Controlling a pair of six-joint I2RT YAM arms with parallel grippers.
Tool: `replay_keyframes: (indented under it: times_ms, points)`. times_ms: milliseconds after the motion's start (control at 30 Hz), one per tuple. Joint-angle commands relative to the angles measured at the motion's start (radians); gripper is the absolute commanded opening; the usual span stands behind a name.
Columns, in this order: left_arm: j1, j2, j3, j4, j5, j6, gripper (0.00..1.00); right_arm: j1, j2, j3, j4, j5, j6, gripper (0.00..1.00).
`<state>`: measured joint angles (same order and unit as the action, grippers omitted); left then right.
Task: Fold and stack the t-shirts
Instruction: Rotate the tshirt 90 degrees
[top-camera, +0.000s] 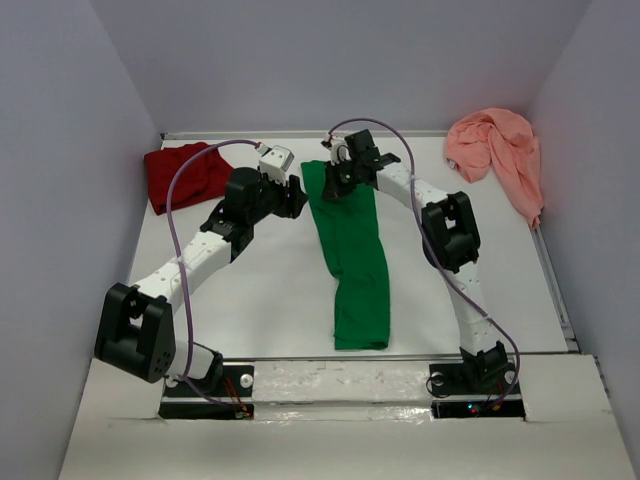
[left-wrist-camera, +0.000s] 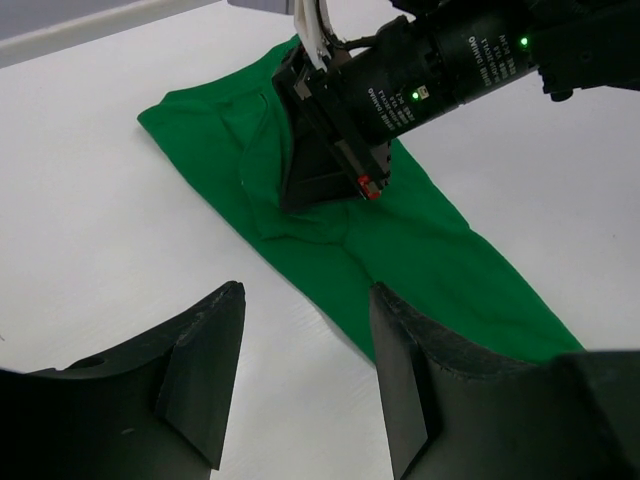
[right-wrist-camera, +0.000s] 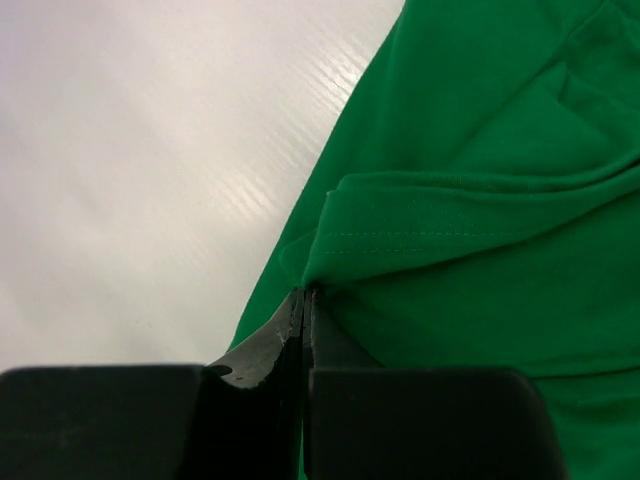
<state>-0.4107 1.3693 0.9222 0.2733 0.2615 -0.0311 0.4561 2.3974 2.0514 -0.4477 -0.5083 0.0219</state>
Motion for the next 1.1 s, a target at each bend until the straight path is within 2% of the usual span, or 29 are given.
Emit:
replay_keyframes:
  times_ms: [0, 67, 100, 167, 267, 467, 567, 633, 667, 700, 733, 800, 833, 867, 900, 1067]
  points:
    - [0.001, -0.047, -0.008, 0.056, 0.021, 0.01, 0.62, 0.004, 0.038, 0.058, -0.043, 0.011, -0.01, 0.0]
    - [0.001, -0.045, -0.005, 0.05, 0.03, 0.01, 0.62, 0.004, 0.04, 0.062, -0.048, 0.031, -0.011, 0.12]
    - [0.001, -0.042, -0.003, 0.049, 0.031, 0.013, 0.62, 0.004, 0.04, 0.064, -0.052, 0.046, -0.011, 0.28]
    - [0.001, -0.041, -0.003, 0.047, 0.031, 0.013, 0.62, 0.004, 0.031, 0.062, -0.054, 0.109, -0.034, 0.49]
    - [0.001, -0.033, -0.002, 0.043, 0.041, 0.016, 0.62, 0.004, -0.006, 0.043, -0.046, 0.154, -0.072, 0.51]
    - [0.001, -0.012, 0.003, 0.043, 0.048, 0.014, 0.62, -0.007, -0.058, 0.006, -0.037, 0.166, -0.089, 0.47]
    - [0.001, 0.004, 0.001, 0.044, 0.035, 0.014, 0.62, -0.007, -0.115, -0.046, -0.002, 0.186, -0.085, 0.5]
    - [0.001, 0.008, 0.001, 0.044, 0.036, 0.014, 0.62, -0.016, -0.174, -0.082, 0.053, 0.214, -0.086, 0.73]
    - [0.001, 0.008, 0.0, 0.044, 0.039, 0.014, 0.62, -0.016, -0.194, -0.112, 0.075, 0.211, -0.094, 0.81]
    - [0.001, 0.011, 0.0, 0.046, 0.042, 0.013, 0.62, -0.016, -0.223, -0.12, 0.093, 0.208, -0.097, 0.84]
    - [0.001, 0.013, 0.001, 0.044, 0.044, 0.013, 0.62, -0.016, -0.234, -0.128, 0.101, 0.2, -0.097, 0.83]
    - [0.001, 0.014, 0.001, 0.044, 0.042, 0.011, 0.62, -0.016, -0.244, -0.125, 0.103, 0.192, -0.093, 0.7]
    - [0.001, 0.016, 0.003, 0.044, 0.042, 0.011, 0.62, -0.016, -0.245, -0.123, 0.098, 0.18, -0.091, 0.63]
    - [0.001, 0.014, 0.003, 0.044, 0.042, 0.011, 0.62, -0.016, -0.248, -0.123, 0.095, 0.189, -0.085, 0.5]
    - [0.001, 0.016, 0.003, 0.044, 0.044, 0.01, 0.62, -0.025, -0.25, -0.126, 0.093, 0.207, -0.064, 0.0]
    - [0.001, 0.014, 0.006, 0.04, 0.039, 0.011, 0.62, -0.025, -0.236, -0.146, 0.072, 0.238, -0.062, 0.0]
